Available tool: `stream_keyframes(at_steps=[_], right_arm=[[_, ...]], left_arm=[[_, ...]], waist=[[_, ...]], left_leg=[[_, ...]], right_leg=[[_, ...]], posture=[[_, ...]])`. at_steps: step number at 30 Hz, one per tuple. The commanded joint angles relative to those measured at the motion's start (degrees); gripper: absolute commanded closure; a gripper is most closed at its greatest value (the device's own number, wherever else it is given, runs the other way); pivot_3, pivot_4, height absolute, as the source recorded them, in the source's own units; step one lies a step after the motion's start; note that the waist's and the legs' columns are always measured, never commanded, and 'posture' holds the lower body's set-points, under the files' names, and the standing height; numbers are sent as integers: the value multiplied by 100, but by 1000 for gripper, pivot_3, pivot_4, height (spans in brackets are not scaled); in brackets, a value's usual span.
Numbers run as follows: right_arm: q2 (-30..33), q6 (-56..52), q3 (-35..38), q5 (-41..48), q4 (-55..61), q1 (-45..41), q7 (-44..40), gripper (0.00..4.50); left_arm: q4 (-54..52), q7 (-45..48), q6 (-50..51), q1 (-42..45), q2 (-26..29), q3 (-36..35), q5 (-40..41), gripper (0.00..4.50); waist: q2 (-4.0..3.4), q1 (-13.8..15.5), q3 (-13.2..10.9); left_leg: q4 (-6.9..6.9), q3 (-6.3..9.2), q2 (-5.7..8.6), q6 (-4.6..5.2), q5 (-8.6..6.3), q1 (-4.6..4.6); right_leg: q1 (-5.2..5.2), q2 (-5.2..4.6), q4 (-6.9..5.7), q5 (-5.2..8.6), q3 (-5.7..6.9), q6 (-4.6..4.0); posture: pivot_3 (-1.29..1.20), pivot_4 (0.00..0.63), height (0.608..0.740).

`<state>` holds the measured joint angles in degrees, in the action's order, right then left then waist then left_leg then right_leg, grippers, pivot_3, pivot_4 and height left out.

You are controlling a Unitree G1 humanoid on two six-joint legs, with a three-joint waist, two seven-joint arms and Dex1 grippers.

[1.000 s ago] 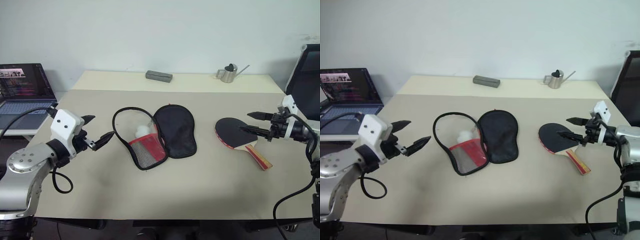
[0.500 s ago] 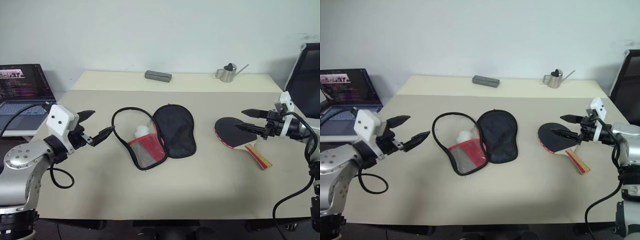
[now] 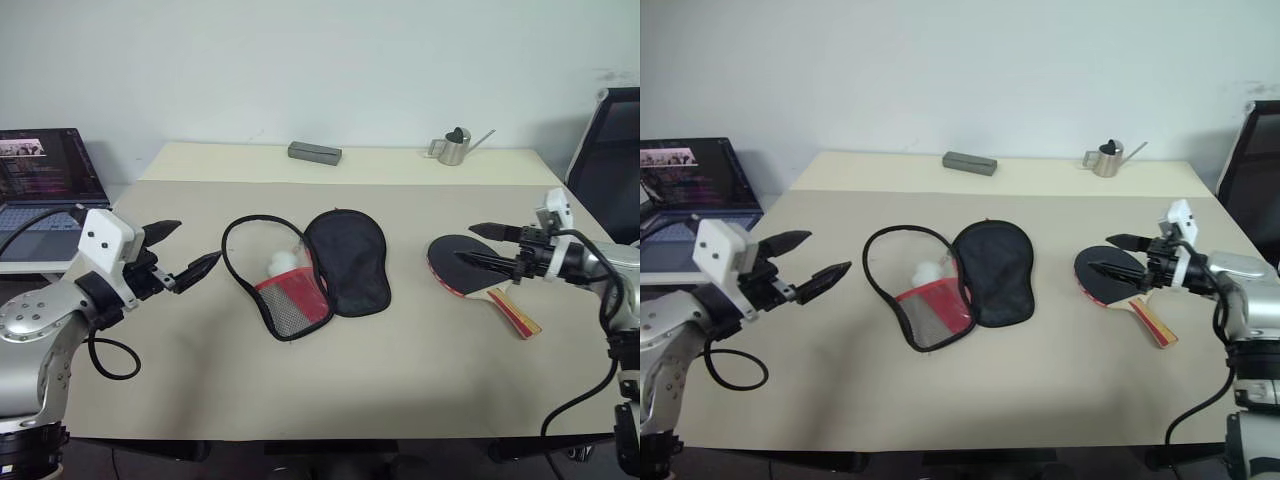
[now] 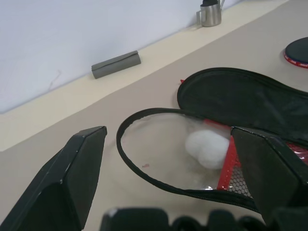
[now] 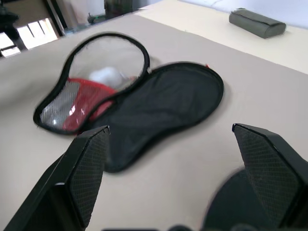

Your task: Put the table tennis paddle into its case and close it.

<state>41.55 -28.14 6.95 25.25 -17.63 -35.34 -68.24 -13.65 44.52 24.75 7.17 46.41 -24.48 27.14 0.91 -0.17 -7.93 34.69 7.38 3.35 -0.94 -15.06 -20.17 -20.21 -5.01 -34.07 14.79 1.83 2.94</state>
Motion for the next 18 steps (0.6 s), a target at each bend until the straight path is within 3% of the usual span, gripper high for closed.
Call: stream_keyframes(at_steps=[1, 9, 18], right_arm=[[-364, -131, -221, -38, 29, -510, 280, 36], [-1384, 194, -965, -921, -1360, -1603, 1102, 36], [-2440, 1237, -873, -1691, -4161, -2870, 2634, 36]], left_arm=[[56, 139, 97, 250, 225, -196, 219, 0], [381, 300, 143, 778, 365, 26, 283, 0], [902, 1019, 412, 1341, 408, 571, 448, 0]], waist=[[-3, -2, -2], [1, -1, 0], [2, -27, 0]], left_leg=[[0, 0, 0, 0, 0, 0], [-1, 2, 3, -7, 5, 4], [-33, 1, 6, -33, 21, 22]], right_leg=[[0, 0, -1, 0, 1, 0], [-1, 6, -3, -4, 8, 1], [-5, 33, -8, -8, 7, -1]], posture=[[0, 150, 740], [0, 150, 740], [0, 150, 740]])
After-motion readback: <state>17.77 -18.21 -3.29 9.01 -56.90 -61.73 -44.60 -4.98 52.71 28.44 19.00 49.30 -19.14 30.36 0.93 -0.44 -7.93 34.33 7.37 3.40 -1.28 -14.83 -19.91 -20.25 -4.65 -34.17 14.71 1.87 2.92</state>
